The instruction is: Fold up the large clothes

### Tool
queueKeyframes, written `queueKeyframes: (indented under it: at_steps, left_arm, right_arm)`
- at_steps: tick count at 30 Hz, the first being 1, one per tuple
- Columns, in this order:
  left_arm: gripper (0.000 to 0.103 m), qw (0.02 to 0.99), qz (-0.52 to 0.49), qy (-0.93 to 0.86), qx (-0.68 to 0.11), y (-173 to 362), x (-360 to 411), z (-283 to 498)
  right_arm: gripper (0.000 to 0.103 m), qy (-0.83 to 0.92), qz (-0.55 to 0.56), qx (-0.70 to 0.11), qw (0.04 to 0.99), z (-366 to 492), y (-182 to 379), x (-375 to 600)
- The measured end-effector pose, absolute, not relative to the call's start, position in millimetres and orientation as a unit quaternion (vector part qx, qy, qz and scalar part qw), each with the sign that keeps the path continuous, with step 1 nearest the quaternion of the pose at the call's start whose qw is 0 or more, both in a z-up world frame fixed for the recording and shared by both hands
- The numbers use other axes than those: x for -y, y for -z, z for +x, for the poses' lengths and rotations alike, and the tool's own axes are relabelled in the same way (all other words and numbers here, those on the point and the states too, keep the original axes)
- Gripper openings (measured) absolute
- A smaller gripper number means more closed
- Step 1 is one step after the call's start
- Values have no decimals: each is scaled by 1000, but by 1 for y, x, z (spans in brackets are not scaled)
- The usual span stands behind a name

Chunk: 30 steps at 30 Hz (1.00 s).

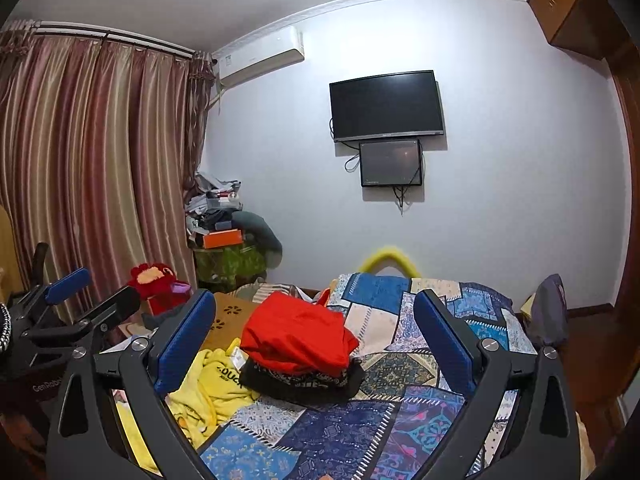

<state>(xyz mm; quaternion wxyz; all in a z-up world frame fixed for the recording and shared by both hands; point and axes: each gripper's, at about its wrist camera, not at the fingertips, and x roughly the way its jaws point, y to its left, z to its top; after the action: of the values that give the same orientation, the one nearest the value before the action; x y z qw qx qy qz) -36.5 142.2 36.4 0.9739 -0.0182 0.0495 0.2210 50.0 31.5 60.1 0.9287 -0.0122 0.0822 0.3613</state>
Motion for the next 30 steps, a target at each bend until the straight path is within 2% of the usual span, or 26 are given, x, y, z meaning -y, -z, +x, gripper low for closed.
queueKeyframes:
  at_steps: [30]
  left_arm:
    - [103,977,-32,-198,-71,-26,-145,-27]
  right_arm:
    - [99,-357,-7,-96,929,55,-54,-28]
